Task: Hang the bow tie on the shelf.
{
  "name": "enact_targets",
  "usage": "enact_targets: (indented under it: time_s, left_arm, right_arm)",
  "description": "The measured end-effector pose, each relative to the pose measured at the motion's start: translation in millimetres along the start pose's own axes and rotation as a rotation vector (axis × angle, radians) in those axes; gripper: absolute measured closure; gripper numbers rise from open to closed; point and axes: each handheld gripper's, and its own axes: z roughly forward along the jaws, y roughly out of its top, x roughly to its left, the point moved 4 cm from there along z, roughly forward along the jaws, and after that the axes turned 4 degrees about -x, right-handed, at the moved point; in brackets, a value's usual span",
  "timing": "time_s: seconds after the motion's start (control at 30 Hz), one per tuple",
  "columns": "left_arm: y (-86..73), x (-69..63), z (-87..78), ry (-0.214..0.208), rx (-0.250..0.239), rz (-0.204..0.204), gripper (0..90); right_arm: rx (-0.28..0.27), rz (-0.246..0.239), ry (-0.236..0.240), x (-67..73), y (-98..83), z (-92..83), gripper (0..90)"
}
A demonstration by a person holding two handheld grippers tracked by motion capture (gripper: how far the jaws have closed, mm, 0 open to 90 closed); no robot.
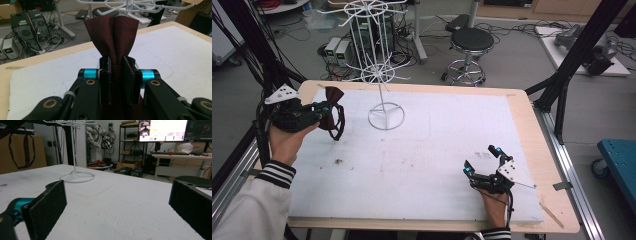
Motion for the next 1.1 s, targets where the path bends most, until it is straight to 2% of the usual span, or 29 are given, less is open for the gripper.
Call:
enact_targets:
  time_s: [0.27, 0.5, 0.9, 1.1]
  left_arm:
    - [9.6, 11.6, 2.9, 0.029, -0.008, -0.002, 76.8]
    - [26.4, 25.2, 15.2, 0.044, -0.005, 0.007, 76.7]
    - [45.8, 28.1, 25.4, 0.063, 0.005, 0.048, 76.7]
    - [55.3, 29.7, 31.5, 0.075, 0.002, 0.053, 76.7]
  right_arm:
    - [0.0, -0.003, 0.0, -0.1, 0.0, 0.0, 0.7]
    - [-0.001, -0.002, 0.0, -0.1, 0.0, 0.0, 0.7]
    - [-0.003, -0.006, -0.001, -0.2, 0.0, 0.1, 0.6]
    - [-0.002, -0.004, -0.001, -0.1, 0.0, 0.0, 0.7]
